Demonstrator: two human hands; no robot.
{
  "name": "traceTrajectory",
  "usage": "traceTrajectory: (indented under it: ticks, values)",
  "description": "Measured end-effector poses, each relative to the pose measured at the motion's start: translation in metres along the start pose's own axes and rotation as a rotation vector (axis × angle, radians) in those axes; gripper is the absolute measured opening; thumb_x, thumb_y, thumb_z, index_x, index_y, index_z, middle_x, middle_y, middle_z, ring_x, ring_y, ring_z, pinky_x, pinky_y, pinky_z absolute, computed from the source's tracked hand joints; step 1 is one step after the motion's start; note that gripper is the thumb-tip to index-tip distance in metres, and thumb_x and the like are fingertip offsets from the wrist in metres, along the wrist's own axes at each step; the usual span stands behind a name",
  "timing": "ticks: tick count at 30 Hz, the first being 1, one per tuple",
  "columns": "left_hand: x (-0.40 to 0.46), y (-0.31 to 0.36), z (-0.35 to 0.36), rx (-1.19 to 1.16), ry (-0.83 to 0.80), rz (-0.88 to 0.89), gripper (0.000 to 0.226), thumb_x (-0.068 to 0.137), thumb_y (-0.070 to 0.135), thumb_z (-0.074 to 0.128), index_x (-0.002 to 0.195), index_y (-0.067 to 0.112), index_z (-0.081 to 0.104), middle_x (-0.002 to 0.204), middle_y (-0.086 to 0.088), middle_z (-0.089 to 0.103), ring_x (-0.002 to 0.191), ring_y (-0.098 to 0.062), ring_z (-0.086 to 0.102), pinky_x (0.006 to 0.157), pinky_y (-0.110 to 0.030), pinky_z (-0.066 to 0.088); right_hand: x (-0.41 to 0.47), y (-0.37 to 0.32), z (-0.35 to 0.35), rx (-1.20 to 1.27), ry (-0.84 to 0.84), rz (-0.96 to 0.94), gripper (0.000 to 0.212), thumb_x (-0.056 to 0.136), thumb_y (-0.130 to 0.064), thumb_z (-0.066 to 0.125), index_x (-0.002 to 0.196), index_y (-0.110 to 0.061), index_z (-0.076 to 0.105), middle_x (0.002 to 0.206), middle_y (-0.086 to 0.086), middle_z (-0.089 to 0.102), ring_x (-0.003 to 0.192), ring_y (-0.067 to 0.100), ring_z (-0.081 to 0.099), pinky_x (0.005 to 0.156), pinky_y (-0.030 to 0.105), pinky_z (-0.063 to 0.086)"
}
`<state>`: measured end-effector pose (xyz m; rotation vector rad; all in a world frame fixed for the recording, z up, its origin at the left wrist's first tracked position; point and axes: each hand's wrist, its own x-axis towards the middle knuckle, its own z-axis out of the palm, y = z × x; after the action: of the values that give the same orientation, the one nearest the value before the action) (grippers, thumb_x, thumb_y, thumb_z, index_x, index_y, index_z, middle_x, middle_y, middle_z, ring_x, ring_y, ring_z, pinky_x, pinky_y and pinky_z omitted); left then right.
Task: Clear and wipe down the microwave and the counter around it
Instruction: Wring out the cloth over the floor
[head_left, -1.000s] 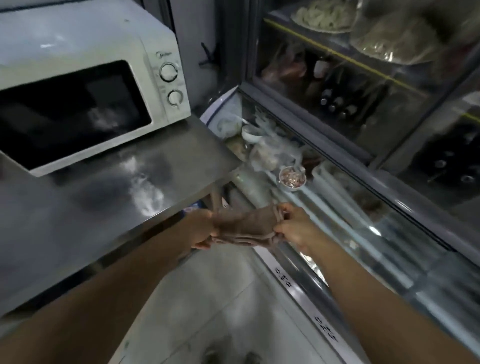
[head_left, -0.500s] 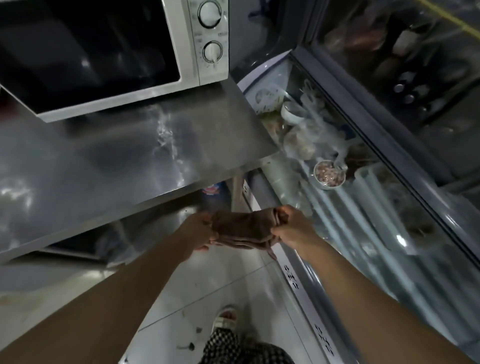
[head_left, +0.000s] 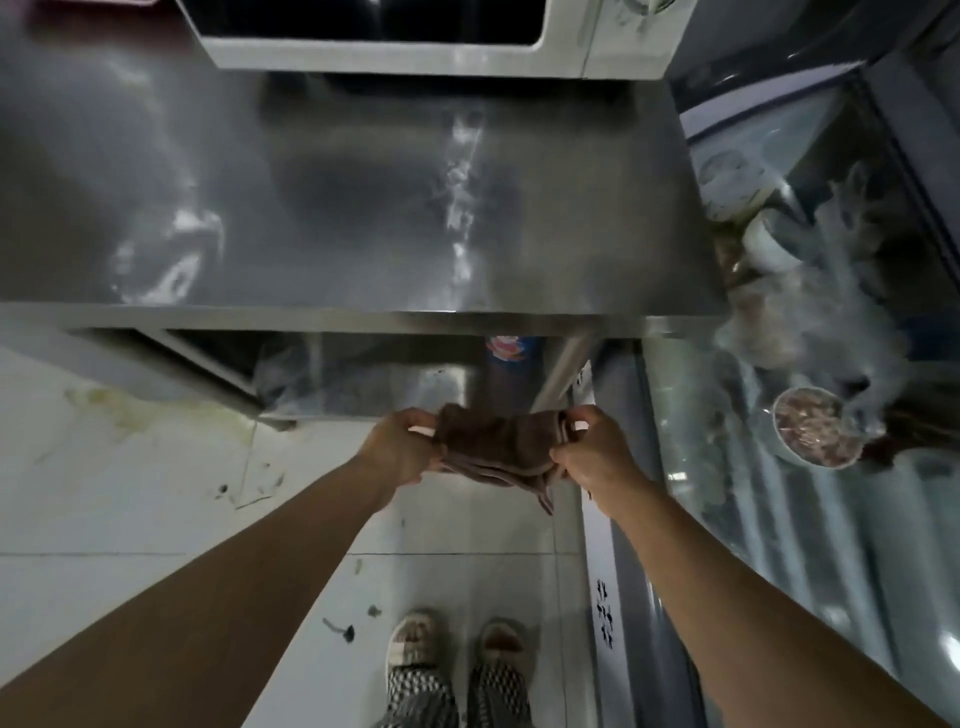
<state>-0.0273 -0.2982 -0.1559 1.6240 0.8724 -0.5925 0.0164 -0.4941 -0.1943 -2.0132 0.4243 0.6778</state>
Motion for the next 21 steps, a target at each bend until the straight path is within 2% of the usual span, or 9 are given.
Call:
traceTrajectory:
  ticks: [2,5,7,8,10,13,16,18,21]
  values:
    - [0.024,-0.017,0.005,-0.003,0.013,0.022,0.025,0.085,-0.011,0.052,0.096,0.011,0.052,0.083,-0.011,0.057,0.056,-0.017,0.061,0.048,-0.017,0.040,0.023,0.012,0.013,-0.007,0.002,-0.015,0.048,0.074,0.012,0.062,0.114,-0.014,0.056,0.112,0.011,0.062,0.102,0.031,0.061,0.084,0.048,0.055]
    - [0.069,-0.046,0.012,0.067,0.058,0.081,0.018,0.087,-0.005,0.055,0.089,0.013,0.055,0.095,-0.012,0.056,0.079,-0.024,0.056,0.062,-0.022,0.049,0.060,0.036,0.040,-0.035,0.026,-0.057,0.047,0.076,0.010,0.059,0.118,-0.011,0.057,0.114,0.011,0.062,0.101,0.029,0.061,0.085,0.046,0.055]
    - [0.106,-0.068,0.016,0.067,0.086,0.100,0.025,0.086,-0.005,0.056,0.078,0.019,0.054,0.093,-0.009,0.057,0.075,-0.020,0.057,0.059,-0.019,0.053,0.087,0.056,0.061,-0.051,0.051,-0.097,0.044,0.077,0.008,0.058,0.117,-0.010,0.058,0.115,0.010,0.063,0.101,0.027,0.061,0.086,0.044,0.054]
    - [0.126,-0.078,0.018,0.068,0.108,0.108,0.027,0.085,-0.005,0.058,0.076,0.020,0.054,0.091,-0.007,0.058,0.076,-0.019,0.056,0.063,-0.019,0.054,0.102,0.066,0.072,-0.064,0.065,-0.119,0.043,0.077,0.008,0.058,0.116,-0.010,0.059,0.115,0.010,0.064,0.102,0.027,0.061,0.088,0.042,0.053]
    - [0.165,-0.098,0.024,0.104,0.144,0.115,0.024,0.083,-0.004,0.060,0.079,0.019,0.057,0.086,-0.002,0.057,0.079,-0.018,0.055,0.076,-0.027,0.053,0.131,0.086,0.092,-0.102,0.091,-0.148,0.042,0.077,0.008,0.059,0.115,-0.008,0.061,0.115,0.009,0.065,0.105,0.026,0.061,0.092,0.037,0.050]
    - [0.226,-0.124,0.036,0.171,0.188,0.140,0.018,0.084,-0.001,0.058,0.085,0.016,0.060,0.087,-0.004,0.058,0.079,-0.020,0.055,0.077,-0.031,0.052,0.176,0.111,0.122,-0.115,0.134,-0.183,0.041,0.078,0.010,0.057,0.114,-0.008,0.061,0.117,0.010,0.065,0.109,0.026,0.059,0.094,0.031,0.047]
    - [0.284,-0.142,0.046,0.161,0.243,0.180,0.016,0.086,0.006,0.058,0.077,0.018,0.061,0.087,-0.008,0.062,0.077,-0.024,0.058,0.075,-0.031,0.052,0.222,0.129,0.145,-0.127,0.148,-0.206,0.040,0.083,0.009,0.053,0.119,-0.009,0.059,0.119,0.009,0.062,0.106,0.023,0.058,0.080,0.016,0.040]
    - [0.320,-0.149,0.050,0.138,0.273,0.206,0.008,0.086,0.014,0.059,0.089,0.015,0.067,0.097,-0.014,0.067,0.089,-0.031,0.064,0.079,-0.034,0.053,0.253,0.135,0.158,-0.100,0.162,-0.207,0.042,0.085,0.008,0.050,0.124,-0.008,0.056,0.121,0.010,0.060,0.104,0.021,0.056,0.078,0.012,0.040]
    - [0.372,-0.152,0.057,0.145,0.320,0.246,0.014,0.083,0.013,0.057,0.093,0.013,0.068,0.104,-0.016,0.069,0.099,-0.031,0.065,0.078,-0.032,0.053,0.298,0.143,0.175,-0.092,0.219,-0.247,0.042,0.085,0.006,0.054,0.125,-0.006,0.053,0.124,0.014,0.058,0.111,0.029,0.056,0.097,0.036,0.048]
